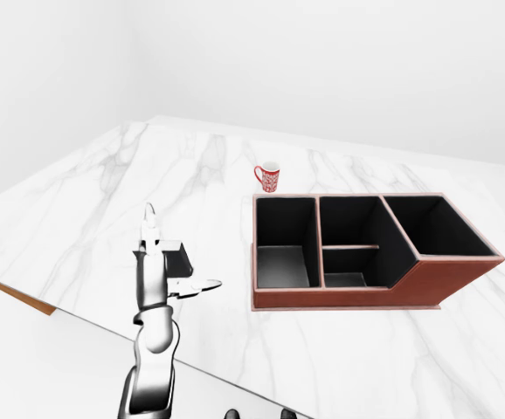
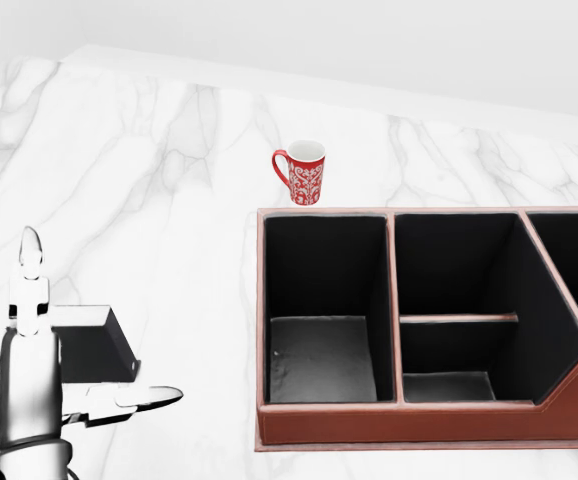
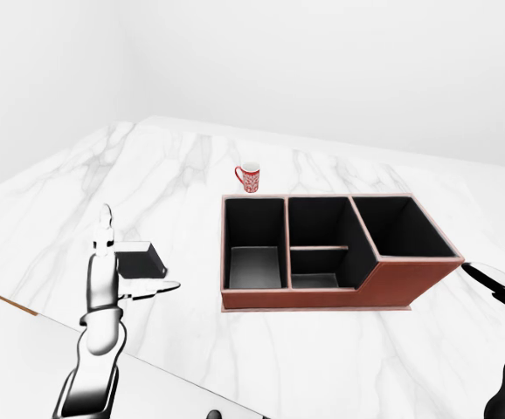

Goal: Pick up the book and place it in the left compartment of the caddy.

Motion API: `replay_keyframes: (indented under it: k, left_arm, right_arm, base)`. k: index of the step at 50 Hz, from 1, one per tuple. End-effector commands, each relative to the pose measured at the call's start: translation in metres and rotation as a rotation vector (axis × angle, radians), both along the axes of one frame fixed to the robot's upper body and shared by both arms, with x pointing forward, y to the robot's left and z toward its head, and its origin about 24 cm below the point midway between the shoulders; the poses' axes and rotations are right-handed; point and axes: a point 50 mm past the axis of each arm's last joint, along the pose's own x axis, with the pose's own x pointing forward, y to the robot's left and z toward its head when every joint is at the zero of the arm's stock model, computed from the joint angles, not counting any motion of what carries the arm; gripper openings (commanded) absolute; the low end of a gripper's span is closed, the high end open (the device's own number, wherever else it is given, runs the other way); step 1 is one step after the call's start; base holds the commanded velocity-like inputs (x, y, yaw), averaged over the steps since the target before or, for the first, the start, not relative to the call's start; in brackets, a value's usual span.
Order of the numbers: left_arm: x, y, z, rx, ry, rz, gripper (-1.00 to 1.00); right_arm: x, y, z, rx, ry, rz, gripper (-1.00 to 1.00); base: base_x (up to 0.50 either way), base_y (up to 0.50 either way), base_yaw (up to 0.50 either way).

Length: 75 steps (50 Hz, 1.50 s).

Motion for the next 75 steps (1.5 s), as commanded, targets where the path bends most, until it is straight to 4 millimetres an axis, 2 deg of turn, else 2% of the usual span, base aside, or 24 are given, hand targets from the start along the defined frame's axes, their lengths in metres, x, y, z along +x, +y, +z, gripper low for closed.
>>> replay_keyframes:
  k: [1,10,20,40,57,75]
  left_arm:
    - [-0.004,0.008,0.008,0.238,-0.044,0.184,1.00]
    - [-0.008,0.005,0.015,0.409,-0.097,0.281,1.00]
    - [-0.005,0.001,0.009,0.554,-0.110,0.315,1.00]
    - [0.003,-0.013,0.002,0.841,-0.119,0.269,1.00]
    - [0.009,-0.020,-0.010,0.947,-0.093,0.221,1.00]
    - [0.011,-0.023,-0.014,0.983,-0.083,0.203,1.00]
  right_arm:
    - [0.001,0.000,-0.002,0.004,0.009,0.001,1.00]
    - [0.002,0.000,-0.003,0.006,0.013,0.000,1.00]
    - [0.001,0.000,-0.002,0.004,0.008,-0.001,1.00]
    - [0.002,0.000,-0.003,0.001,0.014,0.000,1.00]
    - [0.002,0.000,-0.002,-0.005,0.019,-0.010,1.00]
    - [0.003,0.000,-0.002,-0.009,0.028,-0.020,1.00]
  base:
    - [0.00,0.00,0.00]
    - [0.00,0.00,0.00]
    - [0.00,0.00,0.00]
    - [0.00,0.00,0.00]
    - [0.00,0.00,0.00]
    - [0.00,0.00,0.00]
